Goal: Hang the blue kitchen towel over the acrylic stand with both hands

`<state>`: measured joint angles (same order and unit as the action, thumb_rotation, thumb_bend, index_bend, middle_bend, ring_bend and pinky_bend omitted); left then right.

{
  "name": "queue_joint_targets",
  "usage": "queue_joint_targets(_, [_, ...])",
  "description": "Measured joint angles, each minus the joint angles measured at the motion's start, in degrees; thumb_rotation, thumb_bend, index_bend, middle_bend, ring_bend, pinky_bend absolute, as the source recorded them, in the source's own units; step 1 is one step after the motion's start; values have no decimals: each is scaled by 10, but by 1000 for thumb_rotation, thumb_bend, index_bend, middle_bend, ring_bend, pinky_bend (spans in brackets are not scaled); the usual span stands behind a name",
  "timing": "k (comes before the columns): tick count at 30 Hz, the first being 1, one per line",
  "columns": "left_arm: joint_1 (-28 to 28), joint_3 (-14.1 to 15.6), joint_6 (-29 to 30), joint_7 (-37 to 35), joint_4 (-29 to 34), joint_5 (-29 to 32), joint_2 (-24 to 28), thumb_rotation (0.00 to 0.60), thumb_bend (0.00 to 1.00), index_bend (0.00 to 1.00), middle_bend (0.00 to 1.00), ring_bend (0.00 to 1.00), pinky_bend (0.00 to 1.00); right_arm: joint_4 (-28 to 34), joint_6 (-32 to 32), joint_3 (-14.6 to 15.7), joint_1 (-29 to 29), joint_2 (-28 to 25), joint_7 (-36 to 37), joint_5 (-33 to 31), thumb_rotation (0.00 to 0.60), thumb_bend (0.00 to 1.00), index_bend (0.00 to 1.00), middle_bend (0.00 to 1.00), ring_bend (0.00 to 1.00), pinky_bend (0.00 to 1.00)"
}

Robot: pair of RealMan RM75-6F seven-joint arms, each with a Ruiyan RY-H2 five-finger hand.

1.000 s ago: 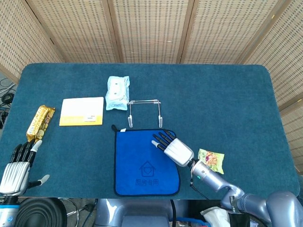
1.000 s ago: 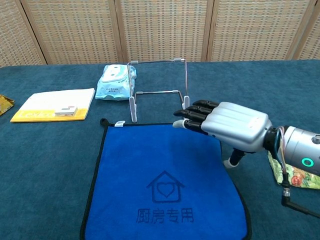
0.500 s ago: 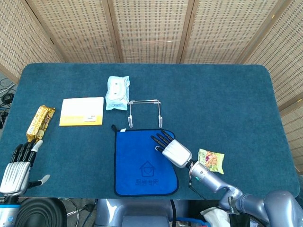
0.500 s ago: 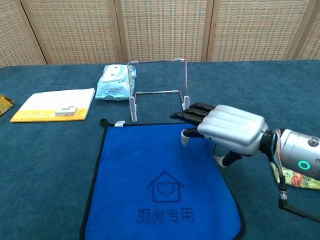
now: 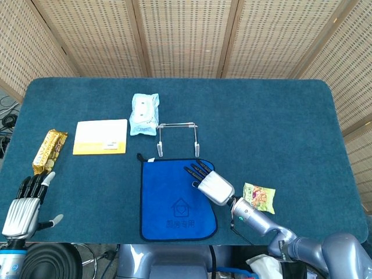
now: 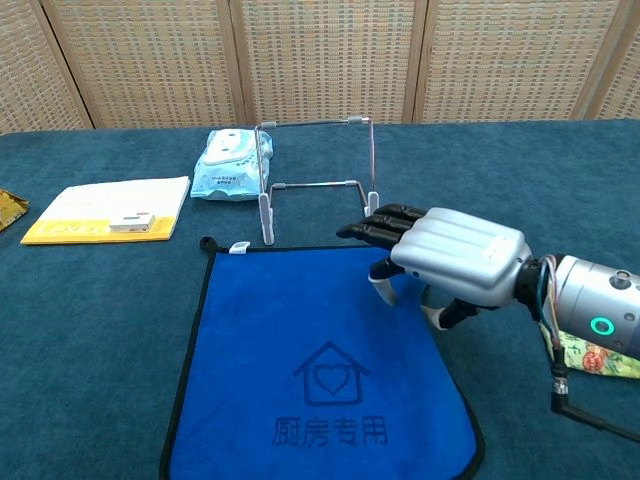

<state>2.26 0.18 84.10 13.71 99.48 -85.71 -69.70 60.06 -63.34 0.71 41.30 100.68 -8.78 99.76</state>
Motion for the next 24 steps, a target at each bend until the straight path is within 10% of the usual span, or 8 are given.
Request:
queue_joint_targets(13, [41,0,-15,3,-61,-76,-18,600,0,90,0,0,0,-3,-3,4,4,-1,5,-1,600,440,639,47,0,0])
queue_joint_targets(24, [188,9,5,-167,-375,-285,-120,600,0,260,0,0,0,16,-6,13,7,-11,16,4,600,440,645,51,0,0])
